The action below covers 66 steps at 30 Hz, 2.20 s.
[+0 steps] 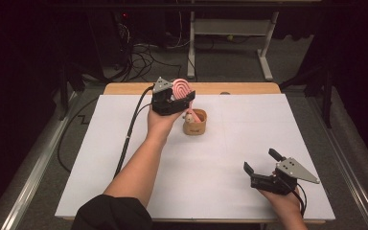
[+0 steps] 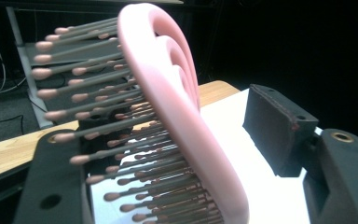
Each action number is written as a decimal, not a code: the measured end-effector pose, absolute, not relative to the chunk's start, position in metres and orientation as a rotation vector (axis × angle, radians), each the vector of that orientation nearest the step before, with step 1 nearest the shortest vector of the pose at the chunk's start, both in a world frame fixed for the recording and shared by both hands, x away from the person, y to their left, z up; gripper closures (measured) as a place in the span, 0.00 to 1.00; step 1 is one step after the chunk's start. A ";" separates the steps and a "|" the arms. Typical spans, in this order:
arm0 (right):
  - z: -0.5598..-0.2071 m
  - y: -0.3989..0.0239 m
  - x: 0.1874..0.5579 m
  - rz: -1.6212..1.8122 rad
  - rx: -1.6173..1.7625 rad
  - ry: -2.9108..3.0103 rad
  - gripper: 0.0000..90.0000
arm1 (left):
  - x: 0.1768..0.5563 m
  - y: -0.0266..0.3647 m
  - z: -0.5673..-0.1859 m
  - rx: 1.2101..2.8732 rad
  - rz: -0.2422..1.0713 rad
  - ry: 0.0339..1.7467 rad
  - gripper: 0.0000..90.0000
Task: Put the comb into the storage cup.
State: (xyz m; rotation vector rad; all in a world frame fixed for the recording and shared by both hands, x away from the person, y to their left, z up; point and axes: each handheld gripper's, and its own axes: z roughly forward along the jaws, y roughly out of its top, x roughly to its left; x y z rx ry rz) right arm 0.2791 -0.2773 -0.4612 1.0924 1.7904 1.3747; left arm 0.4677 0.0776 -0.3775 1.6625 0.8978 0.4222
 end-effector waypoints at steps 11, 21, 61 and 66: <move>-0.462 -0.276 0.280 1.368 1.095 1.797 0.00 | 0.468 0.090 -0.386 1.643 0.417 0.929 0.29; -0.462 -0.276 0.279 1.362 1.093 1.796 0.00 | 0.469 0.099 -0.392 1.638 0.408 0.952 0.27; -0.462 -0.276 0.279 1.361 1.097 1.797 0.00 | 0.467 0.103 -0.393 1.675 0.429 0.956 0.09; -0.462 -0.275 0.280 1.360 1.097 1.798 0.00 | 0.467 0.105 -0.392 1.670 0.431 0.959 0.05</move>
